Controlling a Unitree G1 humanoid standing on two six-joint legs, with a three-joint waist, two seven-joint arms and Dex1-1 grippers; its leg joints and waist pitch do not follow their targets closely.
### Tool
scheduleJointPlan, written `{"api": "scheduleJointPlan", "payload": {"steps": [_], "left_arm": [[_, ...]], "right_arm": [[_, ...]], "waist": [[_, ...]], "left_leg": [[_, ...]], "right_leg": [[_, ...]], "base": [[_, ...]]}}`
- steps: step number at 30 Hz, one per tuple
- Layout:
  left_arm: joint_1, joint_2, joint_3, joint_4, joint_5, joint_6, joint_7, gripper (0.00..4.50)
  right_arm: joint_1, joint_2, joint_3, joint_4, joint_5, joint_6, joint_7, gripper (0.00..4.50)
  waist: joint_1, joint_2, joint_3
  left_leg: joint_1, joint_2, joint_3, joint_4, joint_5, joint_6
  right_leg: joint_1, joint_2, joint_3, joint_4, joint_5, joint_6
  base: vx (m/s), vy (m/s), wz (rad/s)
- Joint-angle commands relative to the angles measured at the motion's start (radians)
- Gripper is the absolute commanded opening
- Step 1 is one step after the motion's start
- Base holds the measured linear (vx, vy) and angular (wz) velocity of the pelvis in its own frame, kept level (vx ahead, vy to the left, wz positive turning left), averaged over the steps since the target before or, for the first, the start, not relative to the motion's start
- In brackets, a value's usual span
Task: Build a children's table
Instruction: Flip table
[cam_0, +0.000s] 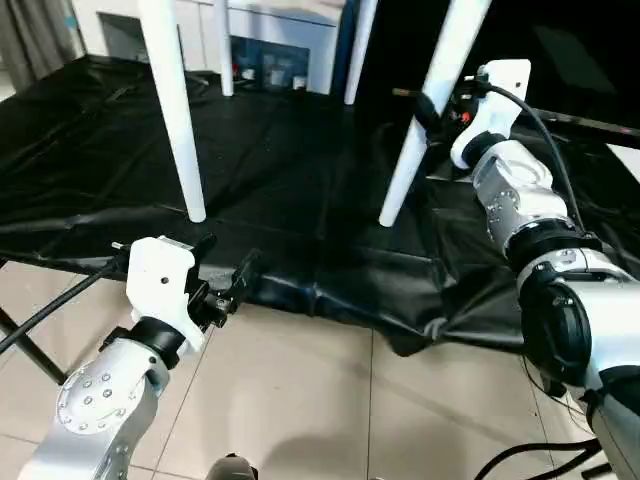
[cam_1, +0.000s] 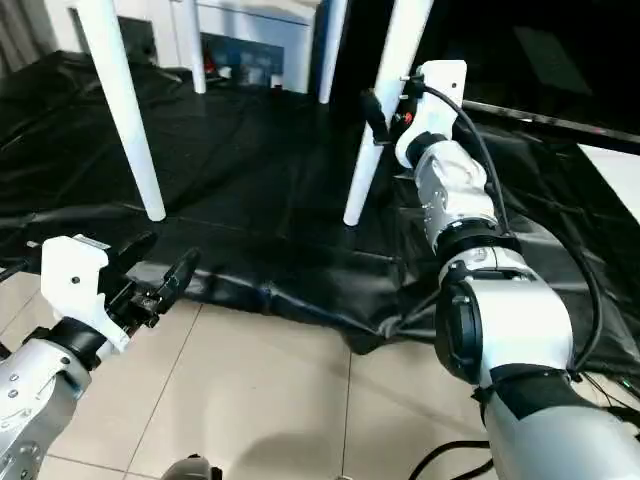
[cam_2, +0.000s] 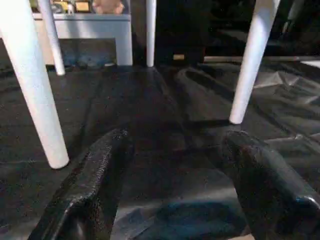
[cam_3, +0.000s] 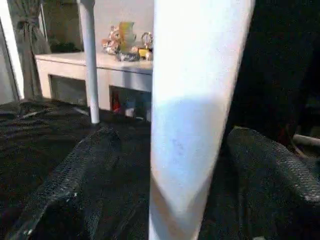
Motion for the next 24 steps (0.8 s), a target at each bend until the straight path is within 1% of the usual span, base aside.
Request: {"api": "scheduleJointPlan", "payload": {"steps": [1,2,3,4,5,6,7,8,9,10,11,12,14,15,17,18,19,20,21,22,23,24], "left_arm": [[-0.001,0.008,-0.01,-0.024,0.003,0.022,-0.004,3.36],[0.002,0.018,-0.008,-0.03,0.001,0.027,-0.009,3.36],[0.002,0.018,-0.008,-0.03,0.001,0.027,-0.009,3.36],[0.008,0.032,-0.001,-0.041,-0.002,0.037,-0.016,3.36],[0.008,0.032,-0.001,-0.041,-0.002,0.037,-0.016,3.36],[0.012,0.037,0.003,-0.045,-0.004,0.04,-0.018,3.36],[0.012,0.037,0.003,-0.045,-0.004,0.04,-0.018,3.36],[0.014,0.043,0.01,-0.049,-0.005,0.043,-0.02,3.36],[0.014,0.043,0.01,-0.049,-0.005,0.043,-0.02,3.36],[0.015,0.047,0.018,-0.051,-0.007,0.042,-0.022,3.36],[0.015,0.05,0.024,-0.048,-0.008,0.038,-0.021,3.36],[0.012,0.05,0.025,-0.041,-0.008,0.029,-0.021,3.36],[0.0,0.047,0.019,-0.027,-0.005,0.016,-0.019,3.36],[-0.007,0.045,0.017,-0.02,-0.005,0.011,-0.019,3.36],[-0.02,0.042,0.013,-0.008,-0.006,0.005,-0.019,3.36],[-0.029,0.042,0.009,0.003,-0.005,0.0,-0.021,3.36],[-0.029,0.042,0.009,0.003,-0.005,0.0,-0.021,3.36],[-0.044,0.04,0.004,0.023,-0.003,-0.008,-0.025,3.36],[-0.059,0.039,0.001,0.042,-0.001,-0.015,-0.028,3.36],[-0.069,0.038,-0.001,0.055,0.0,-0.02,-0.03,3.36],[-0.078,0.035,-0.002,0.068,-0.003,-0.025,-0.033,3.36],[-0.083,0.032,-0.001,0.077,-0.004,-0.025,-0.032,3.36]], "right_arm": [[-0.028,-0.003,-0.02,0.019,-0.003,0.037,0.026,3.83],[-0.035,0.006,-0.012,0.025,-0.008,0.066,0.085,3.83],[-0.035,0.006,-0.012,0.025,-0.008,0.066,0.085,3.83],[-0.043,0.022,0.009,0.034,-0.028,0.094,0.187,3.83],[-0.043,0.022,0.009,0.034,-0.028,0.094,0.187,3.83],[-0.045,0.027,0.02,0.036,-0.037,0.1,0.227,3.83],[-0.045,0.027,0.02,0.036,-0.037,0.1,0.227,3.83],[-0.044,0.031,0.04,0.037,-0.056,0.091,0.262,3.83],[-0.044,0.031,0.04,0.037,-0.056,0.091,0.262,3.83],[-0.044,0.033,0.049,0.035,-0.058,0.087,0.315,3.83],[-0.044,0.034,0.041,0.032,-0.048,0.082,0.358,3.83],[-0.045,0.033,0.029,0.026,-0.03,0.081,0.409,3.83],[-0.047,0.033,0.008,0.014,-0.007,0.082,0.48,3.83],[-0.046,0.034,0.005,0.011,-0.002,0.082,0.497,3.83],[-0.045,0.036,0.001,0.005,0.003,0.082,0.537,3.83],[-0.043,0.038,0.0,0.002,0.004,0.08,0.562,3.83],[-0.043,0.038,0.0,0.002,0.004,0.08,0.562,3.83],[-0.039,0.037,-0.001,-0.006,0.008,0.072,0.582,3.83],[-0.029,0.031,0.0,-0.017,0.006,0.047,0.572,3.83],[-0.023,0.026,0.001,-0.023,0.005,0.03,0.562,3.83],[-0.013,0.018,-0.002,-0.03,0.006,0.016,0.549,3.83],[-0.003,0.009,-0.008,-0.037,0.008,0.004,0.539,3.83]], "waist": [[0.006,0.013,-0.065],[0.007,0.017,-0.067],[0.008,0.017,-0.066],[0.008,0.016,-0.067],[0.005,0.015,-0.066],[0.005,0.016,-0.065],[0.003,0.017,-0.067],[0.002,0.011,-0.067],[0.002,0.011,-0.067],[0.002,0.009,-0.065],[0.002,0.01,-0.065],[0.002,0.014,-0.063],[0.003,0.013,-0.06],[0.003,0.023,-0.058],[0.002,0.021,-0.056],[0.003,0.027,-0.055],[0.003,0.025,-0.055],[0.003,0.035,-0.055],[0.002,0.031,-0.057],[0.004,0.029,-0.058],[0.003,0.033,-0.06],[0.004,0.033,-0.061]], "left_leg": [[0.001,0.047,-0.012,-0.091,-0.181,0.008],[0.0,0.047,-0.012,-0.09,-0.161,0.015],[-0.001,0.048,-0.013,-0.09,-0.148,0.019],[-0.005,0.047,-0.013,-0.089,-0.13,0.026],[-0.009,0.049,-0.014,-0.091,-0.12,0.033],[-0.008,0.05,-0.015,-0.092,-0.119,0.033],[-0.004,0.051,-0.013,-0.089,-0.107,0.036],[-0.001,0.052,-0.01,-0.088,-0.095,0.042],[-0.001,0.052,-0.01,-0.088,-0.095,0.042],[0.002,0.051,-0.008,-0.087,-0.096,0.048],[0.003,0.052,-0.008,-0.088,-0.101,0.053],[0.005,0.054,-0.008,-0.09,-0.117,0.053],[0.007,0.056,-0.009,-0.092,-0.143,0.052],[0.01,0.058,-0.01,-0.095,-0.176,0.041],[0.013,0.058,-0.01,-0.097,-0.21,0.031],[0.013,0.058,-0.012,-0.098,-0.217,0.025],[0.014,0.059,-0.012,-0.099,-0.225,0.023],[0.016,0.059,-0.013,-0.099,-0.233,0.02],[0.017,0.059,-0.013,-0.099,-0.229,0.017],[0.015,0.059,-0.013,-0.099,-0.211,0.017],[0.017,0.058,-0.012,-0.097,-0.195,0.016],[0.018,0.058,-0.011,-0.096,-0.185,0.016]], "right_leg": [[0.05,-0.085,0.056,-0.087,-0.201,-0.156],[0.052,-0.083,0.056,-0.081,-0.156,-0.172],[0.054,-0.084,0.056,-0.079,-0.136,-0.178],[0.059,-0.084,0.055,-0.075,-0.103,-0.192],[0.063,-0.087,0.056,-0.075,-0.092,-0.201],[0.062,-0.089,0.056,-0.076,-0.097,-0.204],[0.062,-0.09,0.057,-0.076,-0.084,-0.215],[0.06,-0.089,0.057,-0.076,-0.07,-0.226],[0.06,-0.089,0.057,-0.076,-0.07,-0.226],[0.059,-0.089,0.059,-0.077,-0.066,-0.234],[0.061,-0.09,0.06,-0.076,-0.071,-0.238],[0.06,-0.091,0.061,-0.079,-0.093,-0.238],[0.06,-0.092,0.062,-0.083,-0.127,-0.238],[0.056,-0.093,0.062,-0.087,-0.165,-0.235],[0.055,-0.092,0.062,-0.091,-0.203,-0.23],[0.054,-0.094,0.063,-0.092,-0.215,-0.228],[0.054,-0.093,0.063,-0.094,-0.224,-0.226],[0.053,-0.094,0.063,-0.093,-0.229,-0.225],[0.055,-0.094,0.063,-0.094,-0.22,-0.223],[0.056,-0.095,0.062,-0.093,-0.201,-0.222],[0.056,-0.093,0.062,-0.09,-0.182,-0.225],[0.055,-0.092,0.062,-0.089,-0.168,-0.226]], "base": [[0.0,0.0,0.0],[0.0,0.0,0.0],[0.0,0.0,0.0],[0.0,0.0,0.0],[0.0,0.0,0.0],[0.0,0.0,0.0],[0.0,0.0,0.0],[0.0,0.0,0.0],[0.0,0.0,0.0],[0.0,0.0,0.0],[0.0,0.0,0.0],[0.0,0.0,0.0],[0.0,0.0,0.0],[0.0,0.0,0.0],[0.0,0.0,0.0],[0.0,0.0,0.0],[0.0,0.0,0.0],[0.0,0.0,0.0],[0.0,0.0,0.0],[0.0,0.0,0.0],[0.0,0.0,0.0],[0.0,0.0,0.0]]}}
